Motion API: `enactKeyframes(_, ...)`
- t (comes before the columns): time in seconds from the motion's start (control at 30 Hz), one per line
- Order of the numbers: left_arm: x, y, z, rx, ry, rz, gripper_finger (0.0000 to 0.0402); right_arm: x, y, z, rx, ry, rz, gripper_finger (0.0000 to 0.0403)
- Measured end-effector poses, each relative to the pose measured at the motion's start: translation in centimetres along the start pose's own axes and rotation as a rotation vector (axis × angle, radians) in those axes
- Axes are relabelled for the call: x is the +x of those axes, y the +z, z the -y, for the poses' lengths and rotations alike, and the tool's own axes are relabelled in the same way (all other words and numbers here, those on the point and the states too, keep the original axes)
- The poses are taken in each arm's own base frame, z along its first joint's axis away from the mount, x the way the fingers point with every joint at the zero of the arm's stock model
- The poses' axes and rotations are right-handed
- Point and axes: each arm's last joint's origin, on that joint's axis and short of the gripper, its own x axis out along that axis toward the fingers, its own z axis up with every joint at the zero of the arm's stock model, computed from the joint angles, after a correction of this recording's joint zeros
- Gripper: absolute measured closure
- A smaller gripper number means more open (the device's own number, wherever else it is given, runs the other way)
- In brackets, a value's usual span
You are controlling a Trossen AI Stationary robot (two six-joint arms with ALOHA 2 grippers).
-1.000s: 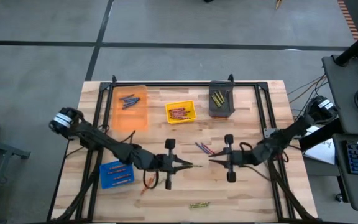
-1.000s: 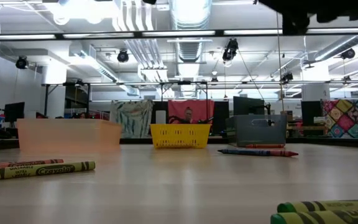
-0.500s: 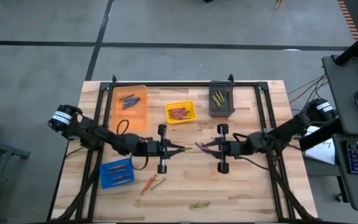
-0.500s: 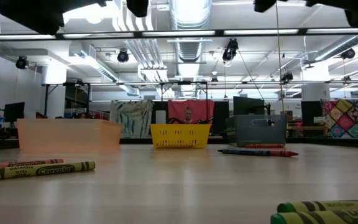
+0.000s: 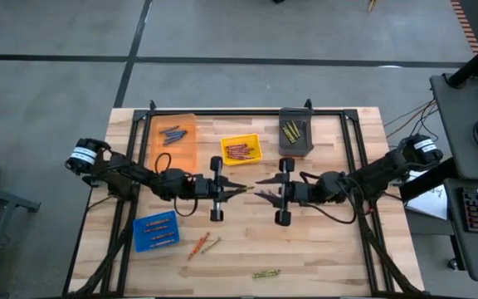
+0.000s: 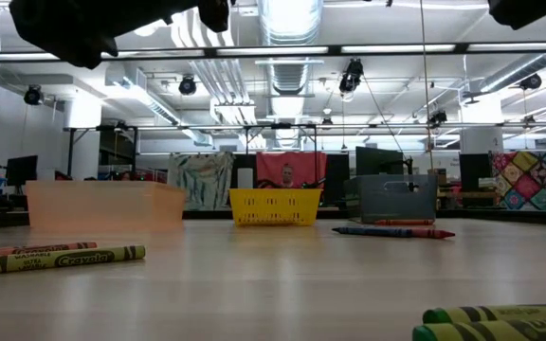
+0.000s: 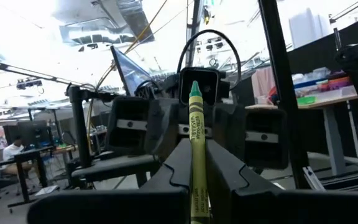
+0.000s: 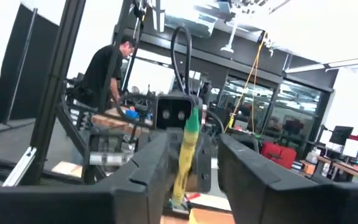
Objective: Sort crayons
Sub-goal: Put the green crayon into the black bin
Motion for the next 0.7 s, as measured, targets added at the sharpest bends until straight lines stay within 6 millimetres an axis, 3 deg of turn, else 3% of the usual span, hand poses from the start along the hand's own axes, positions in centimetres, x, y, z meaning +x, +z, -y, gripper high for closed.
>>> enactKeyframes(0.27, 0.2, 0.1, -0.1, 0.002, 0.004, 0.006, 0.0401, 1.3, 0.2, 0.5, 0.003, 0.027, -0.003, 0.0247)
enactKeyframes(0.7, 0.3, 0.1, -0.3, 0.01, 0.014, 0.004, 0.0401, 2.3, -0.8, 1.7, -0.006, 0.033, -0.019, 0.0289)
